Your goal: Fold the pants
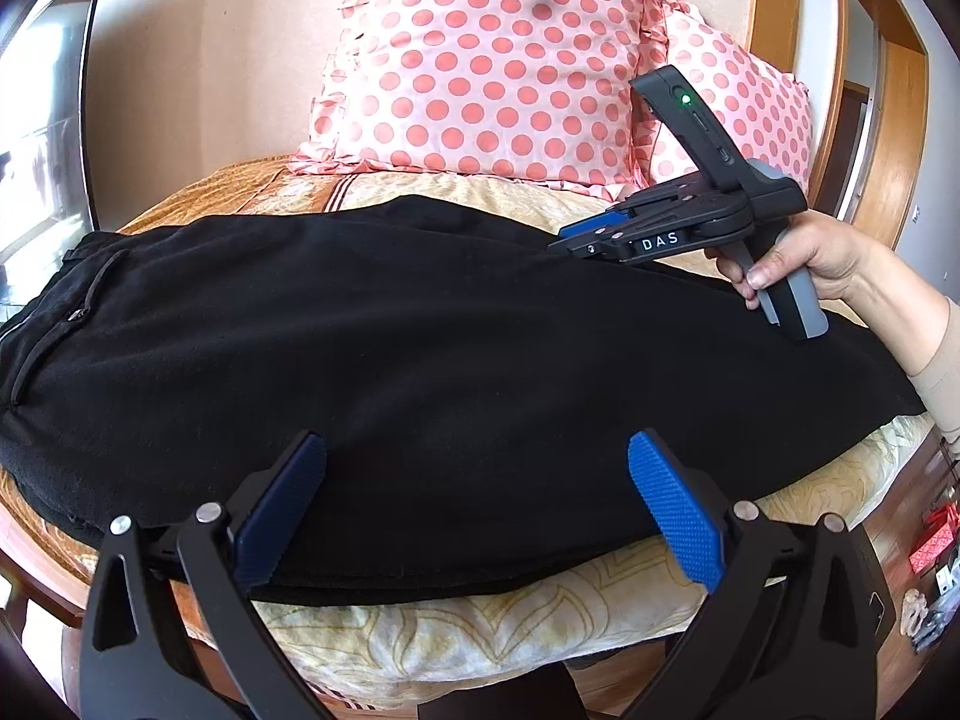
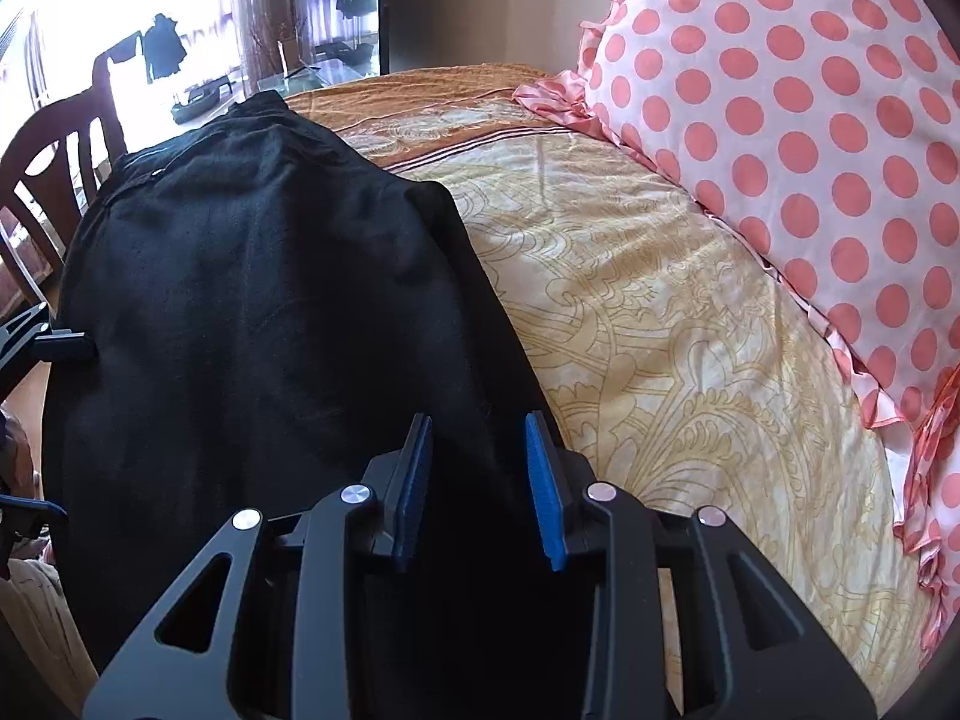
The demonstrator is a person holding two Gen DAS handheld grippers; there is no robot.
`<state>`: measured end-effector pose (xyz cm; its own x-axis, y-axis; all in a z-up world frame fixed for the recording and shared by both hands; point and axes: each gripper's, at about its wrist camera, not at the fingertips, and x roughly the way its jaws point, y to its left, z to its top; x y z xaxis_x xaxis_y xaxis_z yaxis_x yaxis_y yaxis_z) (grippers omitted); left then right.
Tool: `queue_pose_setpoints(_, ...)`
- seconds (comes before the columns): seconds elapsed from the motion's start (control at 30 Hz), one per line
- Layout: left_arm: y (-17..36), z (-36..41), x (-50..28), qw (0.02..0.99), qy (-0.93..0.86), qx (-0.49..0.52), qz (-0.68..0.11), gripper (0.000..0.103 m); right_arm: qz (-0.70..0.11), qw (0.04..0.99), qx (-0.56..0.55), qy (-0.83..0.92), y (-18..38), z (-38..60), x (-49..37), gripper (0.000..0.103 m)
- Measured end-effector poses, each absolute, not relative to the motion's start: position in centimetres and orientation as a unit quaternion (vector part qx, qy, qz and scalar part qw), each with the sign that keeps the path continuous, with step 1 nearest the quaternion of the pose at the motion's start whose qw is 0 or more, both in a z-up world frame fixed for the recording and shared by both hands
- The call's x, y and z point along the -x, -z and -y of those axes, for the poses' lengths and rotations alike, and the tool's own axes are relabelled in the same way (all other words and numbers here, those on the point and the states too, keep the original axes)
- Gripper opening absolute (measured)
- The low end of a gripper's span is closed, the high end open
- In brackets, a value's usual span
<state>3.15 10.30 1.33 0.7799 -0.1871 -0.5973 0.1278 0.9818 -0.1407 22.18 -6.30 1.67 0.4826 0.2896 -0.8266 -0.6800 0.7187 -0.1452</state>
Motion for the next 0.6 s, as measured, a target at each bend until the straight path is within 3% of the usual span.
queue_pose_setpoints(0.03,-1.3,-10.4,-3.2,0.942,0.085,0.046,-0.32,0.101,-0.416,0.827,0.237,-0.294,-1.5,6.1,-22.4,0.026)
queue_pose_setpoints(0.07,-1.3,-10.4,-3.2,0.943,0.086,0.047,-0.32,0.101,-0.417,0.824,0.239,-0.301,-1.4,6.0,-22.2,0.01)
queue_pose_setpoints(0.1,-1.3,-10.4,-3.2,0.943,0.086,0.048,-0.319,0.101,-0.416,0.822,0.243,-0.303,-1.2,5.4,-22.0,0.002)
queue_pose_setpoints(0.43,-1.5,-10.8,-4.0,0.94,0.088,0.069,-0.321,0.101,-0.404,0.842,0.25,-0.256,-1.5,6.0,-23.8,0.001)
queue_pose_setpoints(0.47,-1.5,-10.7,-3.9,0.941,0.087,0.066,-0.322,0.101,-0.406,0.84,0.255,-0.254,-1.2,5.9,-23.8,0.002)
queue_pose_setpoints(0.53,-1.5,-10.5,-3.8,0.94,0.09,0.063,-0.323,0.101,-0.407,0.842,0.255,-0.246,-1.3,6.0,-23.3,0.012)
queue_pose_setpoints(0.6,-1.7,-10.6,-3.6,0.939,0.098,0.066,-0.324,0.101,-0.406,0.849,0.244,-0.231,-2.0,7.0,-23.0,0.037)
